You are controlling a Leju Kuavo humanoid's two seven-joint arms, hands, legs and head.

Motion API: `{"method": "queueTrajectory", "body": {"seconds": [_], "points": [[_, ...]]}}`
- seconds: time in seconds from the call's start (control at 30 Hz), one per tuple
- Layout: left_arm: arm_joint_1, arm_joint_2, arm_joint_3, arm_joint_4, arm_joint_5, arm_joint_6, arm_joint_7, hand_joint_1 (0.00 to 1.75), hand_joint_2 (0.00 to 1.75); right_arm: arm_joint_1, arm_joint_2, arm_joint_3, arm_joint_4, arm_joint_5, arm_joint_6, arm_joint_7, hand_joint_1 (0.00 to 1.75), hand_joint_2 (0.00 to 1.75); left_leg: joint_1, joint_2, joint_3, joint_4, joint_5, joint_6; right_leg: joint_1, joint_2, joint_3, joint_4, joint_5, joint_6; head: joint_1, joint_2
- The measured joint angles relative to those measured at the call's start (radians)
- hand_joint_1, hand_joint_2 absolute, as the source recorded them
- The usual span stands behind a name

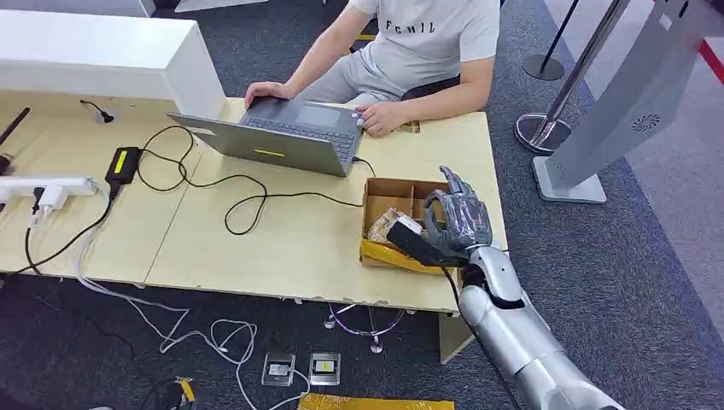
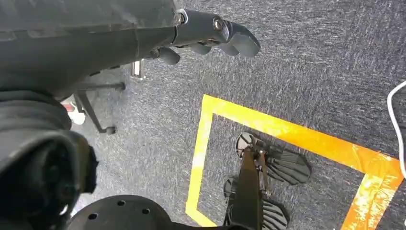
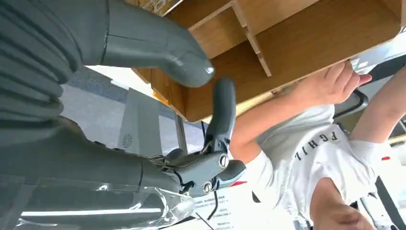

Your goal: Pass the card to the sensor for recognition and then transmit it.

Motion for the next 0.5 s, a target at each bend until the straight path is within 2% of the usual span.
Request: {"method": "queueTrajectory", "body": {"seconds": [0.5], "points": [[0.003, 0.000, 0.000, 0.000, 0.017, 0.010, -0.007, 0.00, 0.00, -0.026, 0.003, -0.013, -0.001, -0.022, -0.016, -0.007, 0.00, 1.75, 0.000, 0.000, 0.000, 0.000, 0.000, 0.000, 0.000, 0.000, 0.000, 0.000, 0.000, 0.000, 0.000, 0.000]]}}
